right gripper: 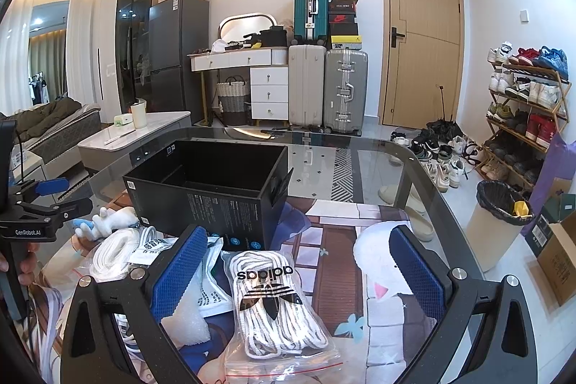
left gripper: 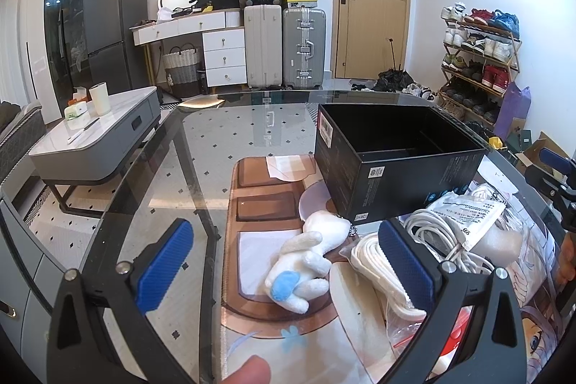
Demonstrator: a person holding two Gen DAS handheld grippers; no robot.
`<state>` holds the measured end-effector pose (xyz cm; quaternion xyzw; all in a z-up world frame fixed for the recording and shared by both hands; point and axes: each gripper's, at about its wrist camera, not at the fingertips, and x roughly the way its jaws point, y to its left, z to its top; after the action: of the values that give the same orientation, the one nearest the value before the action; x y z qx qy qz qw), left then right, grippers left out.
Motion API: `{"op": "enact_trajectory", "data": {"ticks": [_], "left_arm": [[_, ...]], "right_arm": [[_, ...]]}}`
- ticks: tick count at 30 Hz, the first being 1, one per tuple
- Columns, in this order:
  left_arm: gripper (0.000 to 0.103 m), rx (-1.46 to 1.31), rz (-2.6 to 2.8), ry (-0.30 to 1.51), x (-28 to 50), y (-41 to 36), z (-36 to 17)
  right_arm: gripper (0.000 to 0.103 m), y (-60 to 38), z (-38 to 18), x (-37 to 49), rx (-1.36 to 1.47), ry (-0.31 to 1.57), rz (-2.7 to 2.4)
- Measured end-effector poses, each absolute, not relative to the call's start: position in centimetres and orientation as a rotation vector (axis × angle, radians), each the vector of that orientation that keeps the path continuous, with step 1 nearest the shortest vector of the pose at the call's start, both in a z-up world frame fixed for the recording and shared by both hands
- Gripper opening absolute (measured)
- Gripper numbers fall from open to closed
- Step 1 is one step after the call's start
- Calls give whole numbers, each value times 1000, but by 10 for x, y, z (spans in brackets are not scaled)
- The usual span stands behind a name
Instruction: Organize soft objects
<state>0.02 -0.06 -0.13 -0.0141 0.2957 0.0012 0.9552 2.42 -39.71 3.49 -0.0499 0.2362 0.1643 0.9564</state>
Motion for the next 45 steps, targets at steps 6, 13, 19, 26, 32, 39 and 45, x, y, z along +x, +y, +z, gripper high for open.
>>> {"op": "enact_trajectory", "data": {"ticks": [6, 13, 19, 26, 32, 39, 45], "left_arm": [[103, -36, 5, 599, 0, 1, -2], [103, -26, 3, 596, 0, 0, 0], [103, -26, 2, 595, -1, -1, 0], [103, -26, 4, 598, -1, 0, 0], [103, -26, 4, 597, -1, 0, 0], [103, -27, 5, 598, -1, 0, 0], [103, -26, 5, 599, -1, 0, 0]], "right_arm": [[103, -396, 35, 24, -101, 479, 332], [103, -394, 34, 24, -102, 483, 334], [103, -391, 34, 24, -105, 486, 336], [103, -388, 35, 24, -104, 485, 337], [103, -389, 35, 24, -101, 486, 336], [103, -386, 35, 23, -100, 486, 336], [103, -389, 35, 24, -100, 487, 336]]}}
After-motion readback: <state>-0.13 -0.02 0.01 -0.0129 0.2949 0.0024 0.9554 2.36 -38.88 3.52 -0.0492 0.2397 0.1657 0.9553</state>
